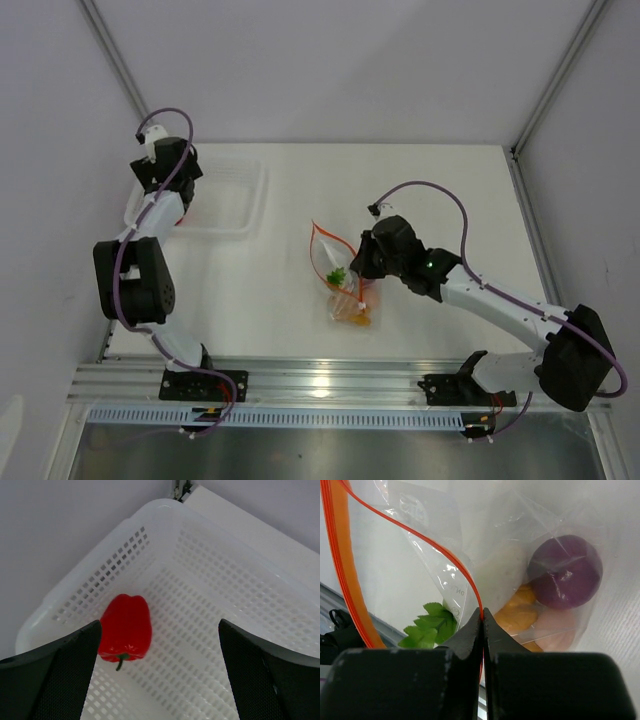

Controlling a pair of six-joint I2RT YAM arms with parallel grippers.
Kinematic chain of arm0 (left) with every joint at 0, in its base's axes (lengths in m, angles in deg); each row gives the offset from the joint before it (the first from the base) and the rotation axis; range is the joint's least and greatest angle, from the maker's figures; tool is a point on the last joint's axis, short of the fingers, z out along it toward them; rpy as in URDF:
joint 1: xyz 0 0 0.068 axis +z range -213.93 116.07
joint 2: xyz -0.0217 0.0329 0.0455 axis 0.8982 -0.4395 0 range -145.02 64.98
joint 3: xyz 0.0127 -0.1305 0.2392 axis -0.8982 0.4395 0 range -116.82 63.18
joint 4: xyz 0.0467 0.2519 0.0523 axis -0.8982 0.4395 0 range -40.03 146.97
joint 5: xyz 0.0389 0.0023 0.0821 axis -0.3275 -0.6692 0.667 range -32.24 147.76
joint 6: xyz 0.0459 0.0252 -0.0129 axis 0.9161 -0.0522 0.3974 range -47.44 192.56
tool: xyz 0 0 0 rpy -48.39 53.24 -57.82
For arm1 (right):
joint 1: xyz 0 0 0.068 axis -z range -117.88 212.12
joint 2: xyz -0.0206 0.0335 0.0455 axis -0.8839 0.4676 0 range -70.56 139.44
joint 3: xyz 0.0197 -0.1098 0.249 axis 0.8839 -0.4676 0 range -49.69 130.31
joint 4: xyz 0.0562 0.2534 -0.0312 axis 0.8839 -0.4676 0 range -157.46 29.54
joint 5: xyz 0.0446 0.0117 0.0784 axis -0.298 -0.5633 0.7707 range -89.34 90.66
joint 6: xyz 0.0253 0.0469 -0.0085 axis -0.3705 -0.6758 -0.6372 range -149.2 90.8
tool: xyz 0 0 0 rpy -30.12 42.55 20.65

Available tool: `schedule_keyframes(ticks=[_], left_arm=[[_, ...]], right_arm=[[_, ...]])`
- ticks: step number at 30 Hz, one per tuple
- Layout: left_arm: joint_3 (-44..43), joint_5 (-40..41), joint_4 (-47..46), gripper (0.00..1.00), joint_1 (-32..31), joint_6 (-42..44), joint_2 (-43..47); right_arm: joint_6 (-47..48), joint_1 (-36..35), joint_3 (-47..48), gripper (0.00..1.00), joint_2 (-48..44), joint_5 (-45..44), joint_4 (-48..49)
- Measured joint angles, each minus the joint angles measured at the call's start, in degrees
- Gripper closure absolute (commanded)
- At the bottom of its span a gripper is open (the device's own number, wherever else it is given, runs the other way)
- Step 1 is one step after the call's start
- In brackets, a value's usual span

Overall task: Place the food in the zip-top bag and seal the zipper
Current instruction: Pick up the fake vegetable from the bin.

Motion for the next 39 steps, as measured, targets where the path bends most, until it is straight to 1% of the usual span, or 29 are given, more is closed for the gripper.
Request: schedule_keyframes(ticks=[3, 10, 16, 19, 21, 23, 28, 39], left_arm=[[0.9, 0.1, -1.5, 0.01, 1.6, 5.6, -1.4], [3.0, -4.8, 0.0, 0.01, 6.7, 14.8, -3.3], [4.2, -13.5, 1.9, 0.01, 10.3, 18.2, -5.0], [2.1, -17.2, 4.5, 0.01, 10.9, 20.1, -7.3], [-0.5, -18.2, 6.4, 0.0, 10.9, 21.0, -9.9], [-1.3, -18.8, 7.1, 0.0, 10.8, 21.7, -11.4], [-1.6, -19.1, 9.0, 0.0, 10.8, 21.9, -12.5], [-5.2, -18.5, 11.1, 0.01, 10.8, 21.6, -16.2]], right_arm=[[0.2, 0.1, -1.0, 1.0, 0.1, 1.5, 1.7], [0.6, 0.4, -3.9, 1.0, 0.5, 4.7, 4.7], [1.0, 0.7, -5.6, 1.0, 0.5, 6.3, 6.2], [1.0, 0.8, -6.5, 1.0, 0.1, 6.6, 6.6], [1.0, 0.9, -7.0, 1.0, -0.5, 6.7, 6.6], [1.1, 1.1, -7.5, 1.0, -1.1, 6.7, 6.7], [1.0, 1.7, -8.1, 1.0, -1.6, 6.7, 6.8], [1.1, 2.3, -8.2, 1.0, -1.6, 6.8, 6.9]])
